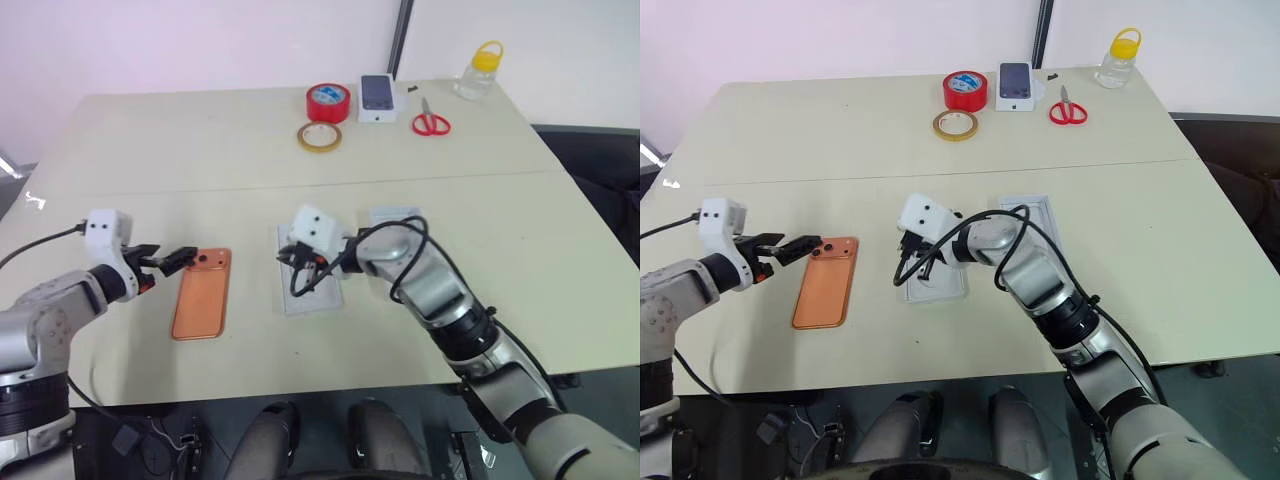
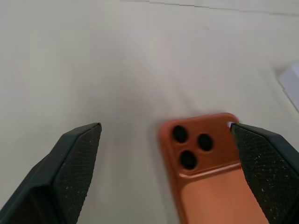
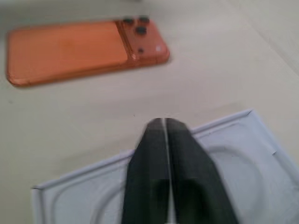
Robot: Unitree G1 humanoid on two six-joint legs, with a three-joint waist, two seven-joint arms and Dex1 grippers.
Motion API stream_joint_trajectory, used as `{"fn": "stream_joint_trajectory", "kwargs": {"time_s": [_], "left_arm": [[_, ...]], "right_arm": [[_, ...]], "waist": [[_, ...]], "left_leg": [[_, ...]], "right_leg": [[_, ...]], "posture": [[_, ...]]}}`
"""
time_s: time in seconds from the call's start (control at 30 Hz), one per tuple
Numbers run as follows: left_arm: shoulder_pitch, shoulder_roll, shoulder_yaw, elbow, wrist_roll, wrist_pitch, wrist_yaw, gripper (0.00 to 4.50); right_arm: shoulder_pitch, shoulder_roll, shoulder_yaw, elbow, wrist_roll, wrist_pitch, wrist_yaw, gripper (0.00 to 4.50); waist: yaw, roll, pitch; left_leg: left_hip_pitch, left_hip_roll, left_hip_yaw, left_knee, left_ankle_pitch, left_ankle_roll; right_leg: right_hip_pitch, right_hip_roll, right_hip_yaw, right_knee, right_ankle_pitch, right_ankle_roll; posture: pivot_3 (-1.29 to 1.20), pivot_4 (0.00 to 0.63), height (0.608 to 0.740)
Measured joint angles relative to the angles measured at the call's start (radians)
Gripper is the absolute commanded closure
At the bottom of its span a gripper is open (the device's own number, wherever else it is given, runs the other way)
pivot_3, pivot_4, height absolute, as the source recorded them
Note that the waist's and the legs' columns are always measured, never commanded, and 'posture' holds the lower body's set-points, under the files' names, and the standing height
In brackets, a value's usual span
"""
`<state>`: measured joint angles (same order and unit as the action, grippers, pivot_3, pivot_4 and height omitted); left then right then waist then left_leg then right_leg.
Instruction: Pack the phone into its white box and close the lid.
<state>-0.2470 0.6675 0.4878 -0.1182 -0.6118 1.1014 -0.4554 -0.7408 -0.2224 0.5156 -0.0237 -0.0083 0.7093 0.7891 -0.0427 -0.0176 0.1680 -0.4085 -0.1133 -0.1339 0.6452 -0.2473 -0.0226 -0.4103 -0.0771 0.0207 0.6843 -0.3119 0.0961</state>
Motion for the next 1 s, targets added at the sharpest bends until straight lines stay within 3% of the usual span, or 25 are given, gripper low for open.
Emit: {"fn": "stream_joint_trajectory", "kwargs": {"time_s": [0.4,0.77,1.0], "left_arm": [[0.036,0.049,-0.026,-0.131,-0.084,0.315,-0.001,0.0],[0.038,-0.117,0.007,-0.276,-0.151,0.453,0.032,0.0],[0.043,-0.169,0.006,-0.294,-0.208,0.463,0.079,0.0]], "right_arm": [[-0.066,0.084,0.151,0.129,-0.079,-0.043,0.011,4.49],[-0.106,0.096,0.193,0.249,-0.149,-0.145,0.055,4.49],[-0.108,0.106,0.186,0.267,-0.181,-0.156,0.071,4.49]], "waist": [[0.001,0.0,0.0],[0.008,0.004,-0.004],[0.011,0.006,-0.007]], "left_leg": [[0.001,0.0,0.0,0.0,0.0,0.0],[0.004,-0.001,0.0,0.0,0.0,0.0],[0.006,-0.001,0.0,0.0,0.0,0.0]], "right_leg": [[0.0,0.0,0.0,0.001,0.0,0.0],[0.001,-0.001,0.0,-0.001,0.0,0.0],[0.003,-0.001,0.0,-0.001,0.0,0.0]], "posture": [[0.0,0.15,0.74],[0.0,0.15,0.74],[0.0,0.15,0.74]]}}
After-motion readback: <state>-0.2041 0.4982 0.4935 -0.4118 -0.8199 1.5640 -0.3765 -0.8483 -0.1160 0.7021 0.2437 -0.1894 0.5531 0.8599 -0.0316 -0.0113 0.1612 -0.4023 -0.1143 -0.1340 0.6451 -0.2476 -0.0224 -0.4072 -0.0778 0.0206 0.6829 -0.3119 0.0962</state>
